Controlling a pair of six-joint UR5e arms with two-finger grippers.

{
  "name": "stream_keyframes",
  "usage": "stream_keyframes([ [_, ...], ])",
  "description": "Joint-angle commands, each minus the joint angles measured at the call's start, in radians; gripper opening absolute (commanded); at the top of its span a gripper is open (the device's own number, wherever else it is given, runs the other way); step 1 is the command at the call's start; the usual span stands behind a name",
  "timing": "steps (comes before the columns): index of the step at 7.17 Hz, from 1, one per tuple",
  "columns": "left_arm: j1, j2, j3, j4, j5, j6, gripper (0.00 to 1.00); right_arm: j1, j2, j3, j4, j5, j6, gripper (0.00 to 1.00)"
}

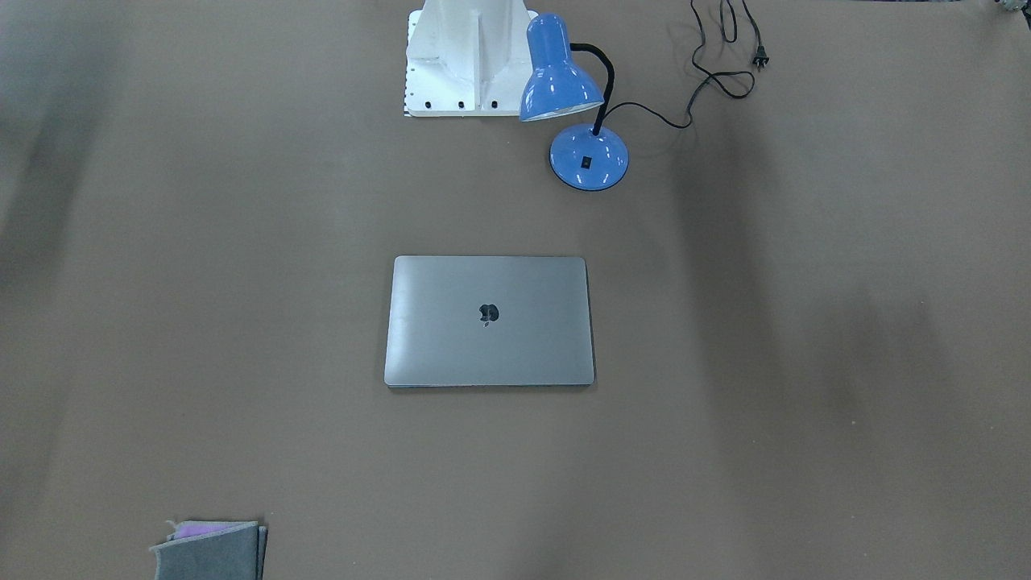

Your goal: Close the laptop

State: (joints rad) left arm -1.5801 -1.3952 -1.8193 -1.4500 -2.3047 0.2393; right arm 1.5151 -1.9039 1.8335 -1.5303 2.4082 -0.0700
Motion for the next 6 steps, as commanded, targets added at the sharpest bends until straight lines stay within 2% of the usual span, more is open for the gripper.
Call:
stream_keyframes([
  [1,0.000,-0.001,-0.015,-0.001,-0.001,0.000,0.98,-0.001,-0.003,0.001,0.002,0.002,-0.001,1.00],
  [6,0.000,-0.004,-0.025,0.000,0.001,0.002,0.98,-0.003,-0.001,0.000,0.012,-0.006,-0.001,1.00],
])
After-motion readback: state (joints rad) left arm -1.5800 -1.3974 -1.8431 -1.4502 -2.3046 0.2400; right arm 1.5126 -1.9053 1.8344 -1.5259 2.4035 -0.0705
